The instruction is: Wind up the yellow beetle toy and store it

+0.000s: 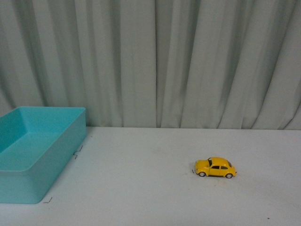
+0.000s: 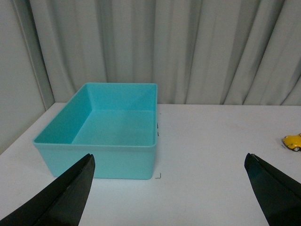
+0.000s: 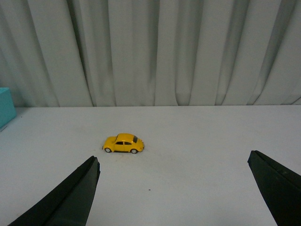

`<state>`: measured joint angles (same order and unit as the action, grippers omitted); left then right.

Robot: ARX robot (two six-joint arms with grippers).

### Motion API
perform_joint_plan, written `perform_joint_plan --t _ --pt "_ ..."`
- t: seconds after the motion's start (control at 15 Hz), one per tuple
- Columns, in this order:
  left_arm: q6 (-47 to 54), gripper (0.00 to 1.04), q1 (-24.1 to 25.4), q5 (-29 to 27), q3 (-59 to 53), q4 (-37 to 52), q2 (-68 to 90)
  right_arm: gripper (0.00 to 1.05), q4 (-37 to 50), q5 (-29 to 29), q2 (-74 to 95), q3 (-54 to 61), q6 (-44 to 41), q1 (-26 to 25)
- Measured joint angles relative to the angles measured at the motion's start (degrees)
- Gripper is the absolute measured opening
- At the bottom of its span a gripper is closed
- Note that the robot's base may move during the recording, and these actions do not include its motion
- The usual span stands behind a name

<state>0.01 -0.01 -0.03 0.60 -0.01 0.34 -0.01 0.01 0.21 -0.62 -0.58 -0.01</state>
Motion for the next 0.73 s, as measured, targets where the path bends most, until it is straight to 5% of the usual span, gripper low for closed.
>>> perform_joint_plan --t 0.73 --pt "0.0 0.98 0.0 0.0 0.0 -0.1 0.0 0.98 -0.2 0.0 0.0 0.0 0.0 0.0"
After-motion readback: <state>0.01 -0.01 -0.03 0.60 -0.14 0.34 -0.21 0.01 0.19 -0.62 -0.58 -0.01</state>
